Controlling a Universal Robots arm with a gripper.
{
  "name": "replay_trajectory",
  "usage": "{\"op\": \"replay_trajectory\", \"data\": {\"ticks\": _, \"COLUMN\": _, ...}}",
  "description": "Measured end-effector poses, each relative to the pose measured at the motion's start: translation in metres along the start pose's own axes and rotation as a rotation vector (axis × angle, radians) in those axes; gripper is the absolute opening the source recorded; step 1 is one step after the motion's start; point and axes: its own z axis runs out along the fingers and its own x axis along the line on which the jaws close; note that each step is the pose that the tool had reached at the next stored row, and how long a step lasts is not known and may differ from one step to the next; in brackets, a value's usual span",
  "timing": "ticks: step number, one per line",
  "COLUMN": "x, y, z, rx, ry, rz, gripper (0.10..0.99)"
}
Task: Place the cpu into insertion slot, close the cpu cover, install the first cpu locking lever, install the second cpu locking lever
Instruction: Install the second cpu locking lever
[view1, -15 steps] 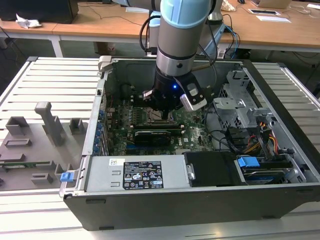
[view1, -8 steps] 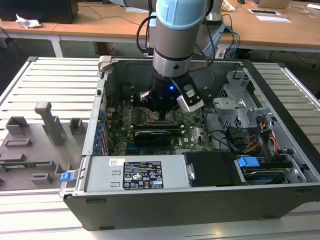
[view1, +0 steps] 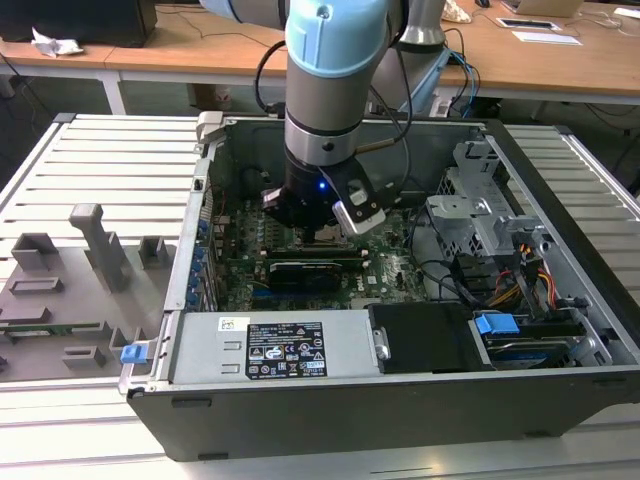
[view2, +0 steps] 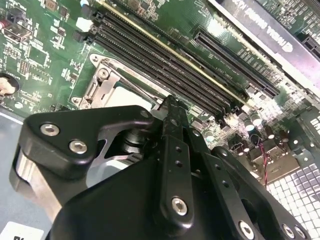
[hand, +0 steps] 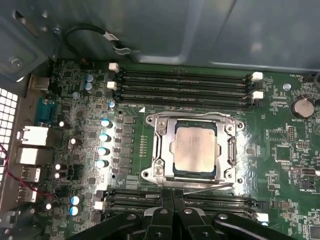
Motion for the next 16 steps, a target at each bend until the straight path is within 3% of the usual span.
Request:
{"op": "replay_trajectory", "data": {"ticks": 2, "x": 0.0023, "y": -0.0010, "z": 0.0005, "rx": -0.006, "ry": -0.0006, "rz": 0.000, "gripper": 0.106}}
{"op": "replay_trajectory", "data": {"ticks": 16, "x": 0.0062, "y": -0.0024, "z": 0.0039, "rx": -0.015, "ry": -0.0009, "rz": 0.000, "gripper": 0.106}}
